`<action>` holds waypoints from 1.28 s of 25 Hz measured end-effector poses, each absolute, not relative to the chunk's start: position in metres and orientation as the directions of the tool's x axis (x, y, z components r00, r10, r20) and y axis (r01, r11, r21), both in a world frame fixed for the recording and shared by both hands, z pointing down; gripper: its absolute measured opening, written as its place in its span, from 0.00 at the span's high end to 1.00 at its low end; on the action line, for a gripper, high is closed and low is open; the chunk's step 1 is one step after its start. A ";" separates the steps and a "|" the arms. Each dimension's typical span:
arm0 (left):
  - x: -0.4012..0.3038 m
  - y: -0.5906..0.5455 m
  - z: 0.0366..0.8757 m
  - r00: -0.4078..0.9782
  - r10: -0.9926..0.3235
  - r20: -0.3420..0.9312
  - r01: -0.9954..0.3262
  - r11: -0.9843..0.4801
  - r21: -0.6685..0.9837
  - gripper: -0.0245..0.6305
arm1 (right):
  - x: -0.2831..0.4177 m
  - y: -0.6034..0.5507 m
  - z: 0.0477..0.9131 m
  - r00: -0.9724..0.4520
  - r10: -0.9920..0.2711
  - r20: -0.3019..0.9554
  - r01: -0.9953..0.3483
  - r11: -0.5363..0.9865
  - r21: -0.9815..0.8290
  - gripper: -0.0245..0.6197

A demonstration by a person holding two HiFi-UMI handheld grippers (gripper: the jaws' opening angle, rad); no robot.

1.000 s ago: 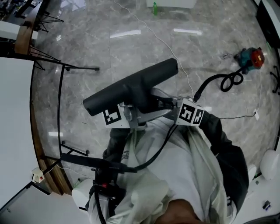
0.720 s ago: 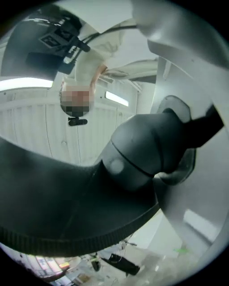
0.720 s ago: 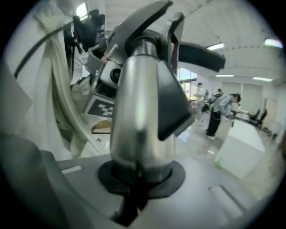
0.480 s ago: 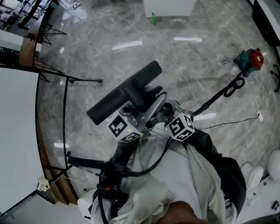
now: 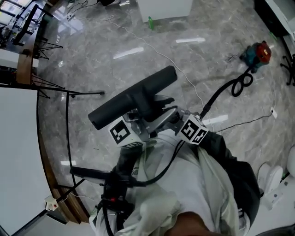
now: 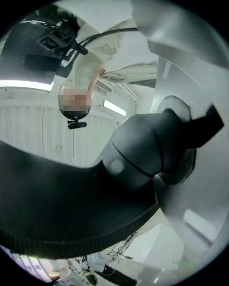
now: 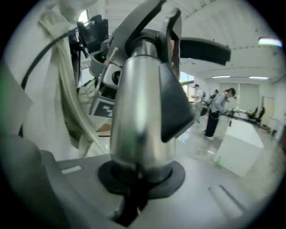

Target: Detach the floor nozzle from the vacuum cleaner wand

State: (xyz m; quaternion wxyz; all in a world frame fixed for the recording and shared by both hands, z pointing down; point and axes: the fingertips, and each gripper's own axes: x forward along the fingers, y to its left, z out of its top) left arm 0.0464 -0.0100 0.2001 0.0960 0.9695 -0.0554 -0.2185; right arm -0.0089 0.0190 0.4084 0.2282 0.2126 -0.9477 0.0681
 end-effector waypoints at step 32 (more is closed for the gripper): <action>0.033 -0.056 0.232 0.883 -0.296 -0.364 -0.176 -0.928 0.328 0.85 | -0.019 0.012 0.432 -0.871 -0.092 0.483 -0.205 0.961 -0.188 0.90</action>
